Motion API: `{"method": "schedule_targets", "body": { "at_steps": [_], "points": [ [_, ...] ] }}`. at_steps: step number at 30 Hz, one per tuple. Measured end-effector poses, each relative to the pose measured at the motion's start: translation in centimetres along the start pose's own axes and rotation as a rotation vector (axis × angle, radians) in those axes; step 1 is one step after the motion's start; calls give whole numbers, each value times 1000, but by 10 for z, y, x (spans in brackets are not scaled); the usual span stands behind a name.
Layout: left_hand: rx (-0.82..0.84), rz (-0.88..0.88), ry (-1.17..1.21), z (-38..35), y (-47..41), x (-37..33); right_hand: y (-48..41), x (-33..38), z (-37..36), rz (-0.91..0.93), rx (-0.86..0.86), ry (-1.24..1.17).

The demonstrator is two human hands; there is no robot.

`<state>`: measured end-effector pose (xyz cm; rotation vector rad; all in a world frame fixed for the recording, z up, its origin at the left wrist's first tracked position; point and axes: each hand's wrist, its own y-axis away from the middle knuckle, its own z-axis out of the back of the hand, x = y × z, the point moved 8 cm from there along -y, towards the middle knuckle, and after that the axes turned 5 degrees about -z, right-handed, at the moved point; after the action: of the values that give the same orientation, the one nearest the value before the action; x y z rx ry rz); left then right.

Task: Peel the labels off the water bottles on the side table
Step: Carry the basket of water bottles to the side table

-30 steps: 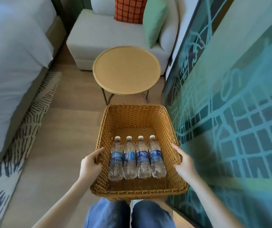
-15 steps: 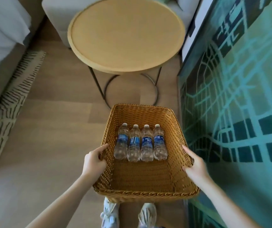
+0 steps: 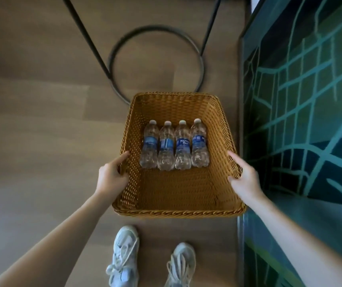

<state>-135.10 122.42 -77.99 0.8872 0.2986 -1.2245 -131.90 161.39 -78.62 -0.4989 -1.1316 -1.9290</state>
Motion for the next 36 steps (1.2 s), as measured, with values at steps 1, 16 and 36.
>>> {"method": "schedule_targets", "body": {
  "at_steps": [1,16,36],
  "points": [
    [-1,-1,-1,-5,2,6,2,-4,-3,0,4,-20],
    [47,14,-27,-57,20,77,20,-69,-50,-31,21,183],
    [91,-18,-155,-46,43,52,54,-36,-47,-78,-145,236]
  ]
}}
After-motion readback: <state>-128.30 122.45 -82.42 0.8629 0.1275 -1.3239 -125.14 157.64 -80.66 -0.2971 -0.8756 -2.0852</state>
